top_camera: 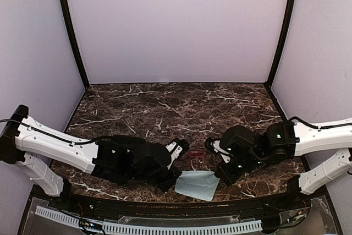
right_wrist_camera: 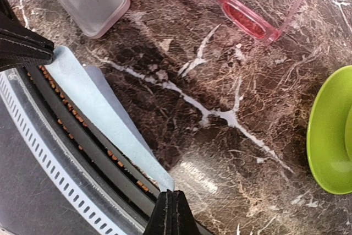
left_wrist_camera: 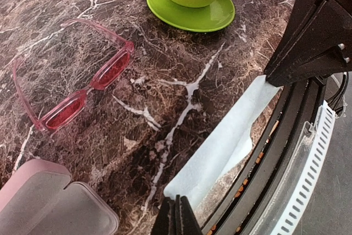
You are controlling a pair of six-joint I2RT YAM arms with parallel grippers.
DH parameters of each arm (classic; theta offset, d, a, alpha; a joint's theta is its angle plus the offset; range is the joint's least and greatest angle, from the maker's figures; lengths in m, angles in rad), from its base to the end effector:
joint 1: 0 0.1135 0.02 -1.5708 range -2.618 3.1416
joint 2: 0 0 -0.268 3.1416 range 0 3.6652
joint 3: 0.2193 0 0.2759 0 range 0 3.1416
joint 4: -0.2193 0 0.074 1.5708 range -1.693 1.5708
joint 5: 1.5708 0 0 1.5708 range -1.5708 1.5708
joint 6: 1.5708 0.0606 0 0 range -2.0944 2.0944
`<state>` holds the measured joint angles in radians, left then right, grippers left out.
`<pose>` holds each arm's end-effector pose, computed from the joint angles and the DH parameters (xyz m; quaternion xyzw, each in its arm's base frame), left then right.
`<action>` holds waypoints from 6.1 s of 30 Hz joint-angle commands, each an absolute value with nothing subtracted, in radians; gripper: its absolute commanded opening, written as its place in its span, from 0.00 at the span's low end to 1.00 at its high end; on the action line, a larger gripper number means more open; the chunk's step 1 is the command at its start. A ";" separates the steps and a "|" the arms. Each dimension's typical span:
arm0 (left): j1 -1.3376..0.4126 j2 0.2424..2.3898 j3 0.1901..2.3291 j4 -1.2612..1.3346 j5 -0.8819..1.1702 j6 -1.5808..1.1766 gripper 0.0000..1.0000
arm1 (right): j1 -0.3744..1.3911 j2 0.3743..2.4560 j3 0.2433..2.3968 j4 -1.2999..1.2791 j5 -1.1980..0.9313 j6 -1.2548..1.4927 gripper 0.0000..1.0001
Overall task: Organize the sunglasses
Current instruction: Fold the glasses cleaning cloth at the center of the board.
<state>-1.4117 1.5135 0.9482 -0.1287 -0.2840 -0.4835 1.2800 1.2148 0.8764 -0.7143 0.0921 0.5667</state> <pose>0.0747 -0.3585 0.2030 0.3475 0.8284 -0.2664 0.3493 0.0819 0.2543 0.2152 -0.3261 0.9090 0.1773 0.1898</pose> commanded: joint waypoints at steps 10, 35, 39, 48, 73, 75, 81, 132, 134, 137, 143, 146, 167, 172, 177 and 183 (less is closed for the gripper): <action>-1.353 1.591 0.951 -0.087 -0.264 -0.438 0.00 | 1.194 1.324 0.894 -0.696 0.157 0.495 0.00; -1.223 1.708 0.931 0.091 -0.253 -0.321 0.00 | 1.072 1.548 0.967 -0.615 0.195 0.284 0.00; -1.223 1.732 0.924 0.109 -0.232 -0.311 0.00 | 1.072 1.540 0.958 -0.600 0.199 0.272 0.00; -1.223 1.732 0.927 0.087 -0.193 -0.287 0.00 | 1.078 1.475 0.889 -0.526 0.130 0.265 0.00; -1.238 1.718 0.901 0.057 -0.096 -0.221 0.00 | 1.199 1.449 0.788 -0.454 0.125 0.384 0.04; -1.241 1.722 0.900 0.049 -0.098 -0.223 0.00 | 1.205 1.452 0.785 -0.453 0.126 0.390 0.04; -1.249 1.726 0.899 0.031 -0.104 -0.228 0.00 | 1.222 1.459 0.780 -0.453 0.123 0.408 0.04; -1.278 1.750 0.891 0.003 -0.105 -0.266 0.00 | 1.275 1.471 0.747 -0.420 0.085 0.462 0.04; -1.279 1.752 0.890 0.005 -0.104 -0.265 0.00 | 1.276 1.470 0.745 -0.420 0.086 0.463 0.04; -1.282 1.756 0.892 0.002 -0.103 -0.266 0.00 | 1.276 1.468 0.740 -0.415 0.082 0.463 0.04; -1.285 1.757 0.894 -0.001 -0.109 -0.269 0.00 | 1.277 1.470 0.732 -0.412 0.075 0.466 0.04; -1.286 1.758 0.894 -0.002 -0.110 -0.268 0.00 | 1.278 1.471 0.730 -0.406 0.071 0.466 0.04; -1.313 1.757 0.900 -0.030 -0.135 -0.285 0.08 | 1.302 1.473 0.723 -0.388 0.038 0.475 0.14; -1.326 1.749 0.901 -0.041 -0.145 -0.297 0.12 | 1.312 1.464 0.718 -0.379 0.028 0.482 0.15; -1.341 1.729 0.894 -0.053 -0.151 -0.315 0.18 | 1.332 1.435 0.699 -0.361 0.015 0.496 0.20; -1.359 1.687 0.869 -0.075 -0.147 -0.333 0.30 | 1.341 1.355 0.660 -0.335 0.013 0.520 0.25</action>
<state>-1.3476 1.7527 0.8993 -0.0322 -0.1429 -0.3141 1.3273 1.4246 0.6838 -0.3836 0.0162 0.4969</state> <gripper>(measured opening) 0.268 0.242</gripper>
